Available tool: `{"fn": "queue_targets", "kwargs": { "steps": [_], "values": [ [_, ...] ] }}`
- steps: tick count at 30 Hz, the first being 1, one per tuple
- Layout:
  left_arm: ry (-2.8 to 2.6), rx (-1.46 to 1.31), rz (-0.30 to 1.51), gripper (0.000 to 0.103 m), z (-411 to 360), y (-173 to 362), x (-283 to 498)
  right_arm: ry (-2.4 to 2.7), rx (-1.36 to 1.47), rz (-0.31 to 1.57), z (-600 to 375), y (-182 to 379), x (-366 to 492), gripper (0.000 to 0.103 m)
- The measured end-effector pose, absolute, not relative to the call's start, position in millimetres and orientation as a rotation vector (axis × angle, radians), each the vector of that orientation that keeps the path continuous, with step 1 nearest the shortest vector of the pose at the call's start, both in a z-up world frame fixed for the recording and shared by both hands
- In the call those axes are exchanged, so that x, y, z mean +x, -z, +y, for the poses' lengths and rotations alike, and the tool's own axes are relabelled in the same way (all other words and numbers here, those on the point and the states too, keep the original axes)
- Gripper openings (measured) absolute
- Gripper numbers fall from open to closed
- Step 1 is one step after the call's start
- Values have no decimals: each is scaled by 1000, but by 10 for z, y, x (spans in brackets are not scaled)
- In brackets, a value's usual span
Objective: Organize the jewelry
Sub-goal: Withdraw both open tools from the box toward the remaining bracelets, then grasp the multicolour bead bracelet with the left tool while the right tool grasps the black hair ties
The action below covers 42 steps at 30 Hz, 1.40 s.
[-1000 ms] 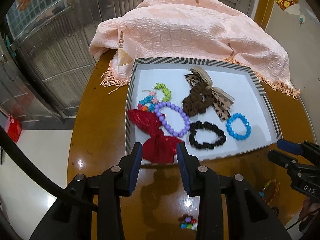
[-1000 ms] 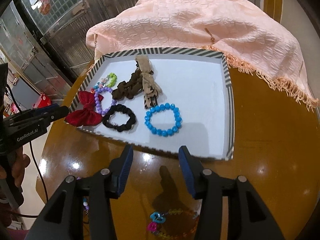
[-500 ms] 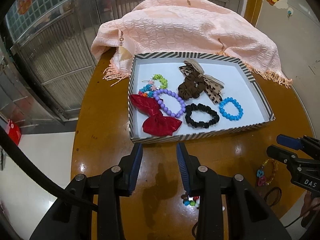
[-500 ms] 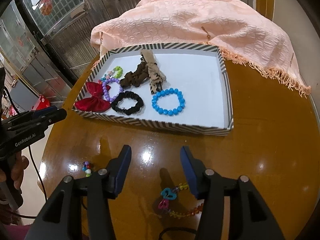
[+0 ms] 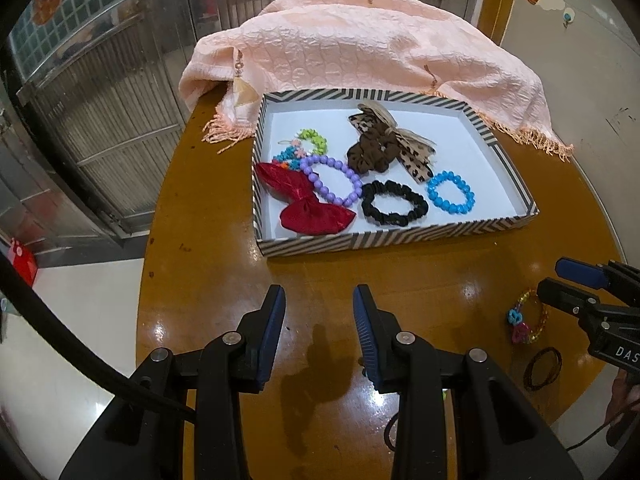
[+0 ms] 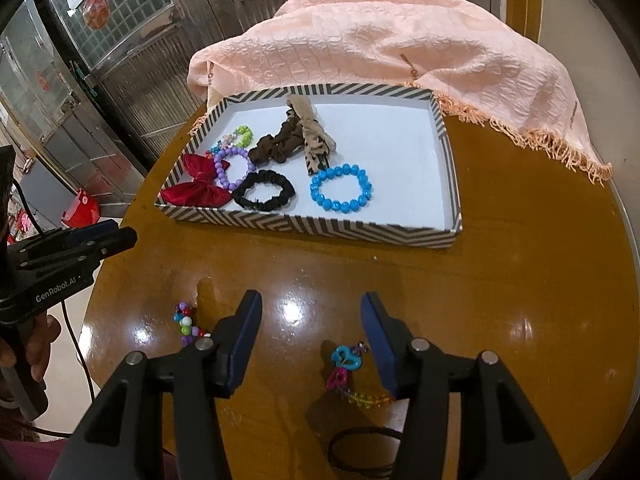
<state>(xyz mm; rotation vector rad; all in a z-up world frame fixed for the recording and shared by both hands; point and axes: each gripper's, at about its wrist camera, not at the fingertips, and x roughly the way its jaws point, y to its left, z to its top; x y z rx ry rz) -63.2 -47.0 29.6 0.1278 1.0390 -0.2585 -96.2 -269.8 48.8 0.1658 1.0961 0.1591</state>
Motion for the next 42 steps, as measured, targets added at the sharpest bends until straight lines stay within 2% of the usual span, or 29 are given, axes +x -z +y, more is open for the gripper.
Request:
{"fn": "queue_targets", "kwargs": {
  "steps": [25,42],
  "values": [
    [413,-12,1291,29,-447,314,-796,-103,94,1198,-2954,-68,-1473,54],
    [420,-52,1336,33,-492,362,-787,-231,41,1209,-2705,-27,-1380,54]
  ]
}}
